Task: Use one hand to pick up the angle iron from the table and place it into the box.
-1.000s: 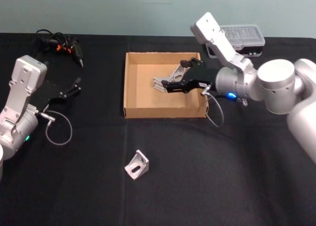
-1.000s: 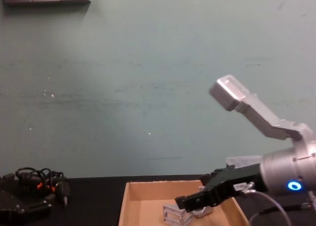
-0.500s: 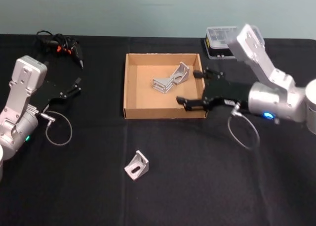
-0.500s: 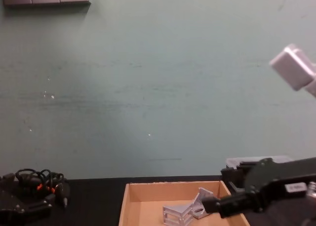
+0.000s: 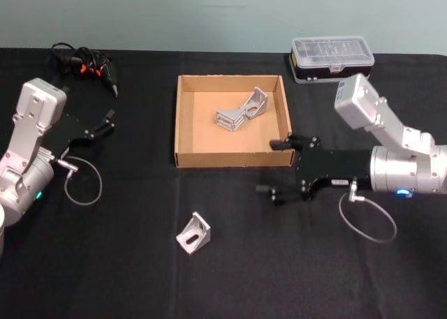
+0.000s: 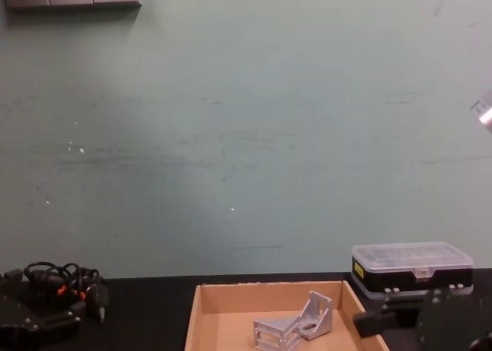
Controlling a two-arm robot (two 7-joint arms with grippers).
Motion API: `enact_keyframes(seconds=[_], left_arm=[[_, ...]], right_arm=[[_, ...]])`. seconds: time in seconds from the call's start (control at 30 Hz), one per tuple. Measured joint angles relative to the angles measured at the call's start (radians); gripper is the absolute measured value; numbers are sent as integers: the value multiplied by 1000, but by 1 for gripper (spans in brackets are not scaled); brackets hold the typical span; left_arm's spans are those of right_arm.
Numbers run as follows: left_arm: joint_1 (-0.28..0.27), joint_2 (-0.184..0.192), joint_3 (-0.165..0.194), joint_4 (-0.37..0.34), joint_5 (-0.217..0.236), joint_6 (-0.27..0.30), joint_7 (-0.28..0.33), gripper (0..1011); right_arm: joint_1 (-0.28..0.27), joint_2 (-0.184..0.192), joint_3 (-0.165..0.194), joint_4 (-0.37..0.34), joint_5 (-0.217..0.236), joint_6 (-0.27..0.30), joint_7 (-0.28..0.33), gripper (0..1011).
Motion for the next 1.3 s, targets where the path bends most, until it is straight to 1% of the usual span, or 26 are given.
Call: enact_keyframes(seconds=[0.1, 0.13, 0.2, 0.23, 0.3, 0.33, 0.43, 0.47, 0.57, 0.67, 0.77, 0.8, 0.97, 1.3], left_arm=[[0, 0, 0, 0, 0, 0, 0, 1011], [0, 0, 0, 0, 0, 0, 0, 1011], [0, 0, 0, 0, 0, 0, 0, 1011], [0, 0, 0, 0, 0, 0, 0, 1011], [0, 0, 0, 0, 0, 0, 0, 1011], [0, 0, 0, 0, 0, 0, 0, 1012], [0, 0, 0, 0, 0, 0, 0, 1011], [0, 0, 0, 0, 0, 0, 0, 1011], [0, 0, 0, 0, 0, 0, 0, 1011], [0, 0, 0, 0, 0, 0, 0, 1011], [0, 0, 0, 0, 0, 0, 0, 1011], [0, 0, 0, 0, 0, 0, 0, 1011], [0, 0, 0, 0, 0, 0, 0, 1011], [0, 0, 0, 0, 0, 0, 0, 1011]], right_arm=[[15, 4, -28, 8, -5, -10, 26, 1003], [24, 2, -41, 13, -8, -13, 36, 1003], [34, -2, -56, 20, -14, -14, 45, 1003], [44, -8, -71, 28, -19, -16, 53, 1003], [57, -17, -86, 38, -25, -17, 60, 1002], [67, -25, -102, 47, -31, -18, 67, 1003], [83, -38, -124, 61, -39, -19, 75, 1003], [94, -48, -138, 72, -44, -20, 81, 1003], [109, -62, -159, 88, -50, -20, 90, 1003], [132, -84, -192, 114, -59, -24, 108, 1003], [146, -96, -212, 130, -64, -27, 120, 1003], [157, -104, -225, 144, -68, -29, 129, 1002], [189, -126, -262, 186, -73, -38, 157, 1003], [238, -152, -308, 240, -76, -53, 187, 1003]])
